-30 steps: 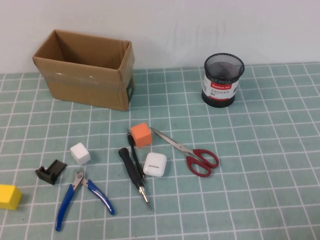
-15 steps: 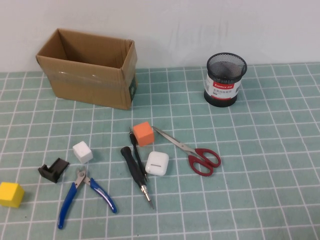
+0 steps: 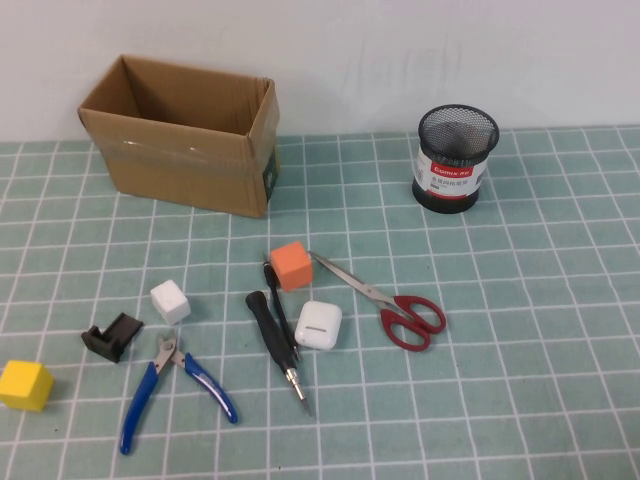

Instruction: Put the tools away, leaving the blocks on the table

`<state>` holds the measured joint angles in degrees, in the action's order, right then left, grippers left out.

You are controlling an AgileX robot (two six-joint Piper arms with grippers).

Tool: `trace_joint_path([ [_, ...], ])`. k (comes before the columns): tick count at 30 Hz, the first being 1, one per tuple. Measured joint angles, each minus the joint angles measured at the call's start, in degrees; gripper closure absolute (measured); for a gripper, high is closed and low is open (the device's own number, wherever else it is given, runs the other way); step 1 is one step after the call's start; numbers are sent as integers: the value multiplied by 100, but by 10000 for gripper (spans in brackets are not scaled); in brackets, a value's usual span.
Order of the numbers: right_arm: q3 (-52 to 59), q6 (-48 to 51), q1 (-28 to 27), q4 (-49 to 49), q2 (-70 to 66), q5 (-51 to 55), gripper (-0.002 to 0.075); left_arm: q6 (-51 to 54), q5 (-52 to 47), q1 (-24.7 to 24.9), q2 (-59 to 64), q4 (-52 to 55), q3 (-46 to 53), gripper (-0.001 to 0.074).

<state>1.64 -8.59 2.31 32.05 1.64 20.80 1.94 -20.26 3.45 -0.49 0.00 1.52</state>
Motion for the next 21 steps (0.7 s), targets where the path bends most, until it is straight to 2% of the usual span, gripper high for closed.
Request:
trace_joint_path([
  [5,0,0,0,0,0,0,734,0,184,0,0,-280,0,733],
  [12,0,0,0,0,0,0,734,-282,992,0,0,-2021,0,733],
  [17,0,0,0,0,0,0,734,-451,1412,0,0,-2842,0,733],
  [19,0,0,0,0,0,0,734,-494,1343,0,0,-3078,-14,733],
  [21,0,0,0,0,0,0,734,-516,837,-10,0,-3214,-252,734],
])
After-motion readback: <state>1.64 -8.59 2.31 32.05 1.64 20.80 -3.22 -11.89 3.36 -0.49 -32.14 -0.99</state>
